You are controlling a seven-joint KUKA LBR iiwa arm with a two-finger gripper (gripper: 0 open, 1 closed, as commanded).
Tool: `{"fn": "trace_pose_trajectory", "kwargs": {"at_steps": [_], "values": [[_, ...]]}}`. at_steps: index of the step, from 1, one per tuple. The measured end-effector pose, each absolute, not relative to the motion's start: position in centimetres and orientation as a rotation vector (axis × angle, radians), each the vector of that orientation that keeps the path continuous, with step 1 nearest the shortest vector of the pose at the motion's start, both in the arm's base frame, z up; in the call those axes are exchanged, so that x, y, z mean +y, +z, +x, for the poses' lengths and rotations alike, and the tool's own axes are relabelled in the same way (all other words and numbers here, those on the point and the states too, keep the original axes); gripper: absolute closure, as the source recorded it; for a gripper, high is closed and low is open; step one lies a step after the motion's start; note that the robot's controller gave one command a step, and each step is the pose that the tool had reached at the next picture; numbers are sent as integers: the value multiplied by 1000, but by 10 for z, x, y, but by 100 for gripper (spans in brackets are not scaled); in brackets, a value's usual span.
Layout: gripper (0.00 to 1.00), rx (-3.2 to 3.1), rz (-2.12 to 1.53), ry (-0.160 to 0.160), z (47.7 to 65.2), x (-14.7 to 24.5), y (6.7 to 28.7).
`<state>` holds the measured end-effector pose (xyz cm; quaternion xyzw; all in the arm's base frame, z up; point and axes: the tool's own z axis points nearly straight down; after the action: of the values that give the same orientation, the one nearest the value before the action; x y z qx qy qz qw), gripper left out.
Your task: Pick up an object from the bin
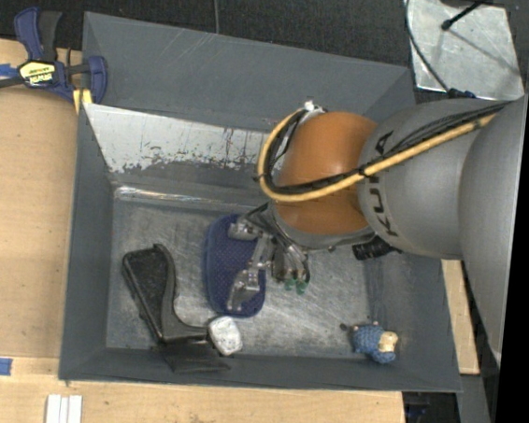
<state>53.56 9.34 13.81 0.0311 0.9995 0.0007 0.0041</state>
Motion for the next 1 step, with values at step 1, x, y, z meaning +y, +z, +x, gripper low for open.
{"fn": "trace_pose_trajectory", "kwargs": {"at_steps": [1], "values": [[0, 3069, 654, 1, 542, 91, 116]]}}
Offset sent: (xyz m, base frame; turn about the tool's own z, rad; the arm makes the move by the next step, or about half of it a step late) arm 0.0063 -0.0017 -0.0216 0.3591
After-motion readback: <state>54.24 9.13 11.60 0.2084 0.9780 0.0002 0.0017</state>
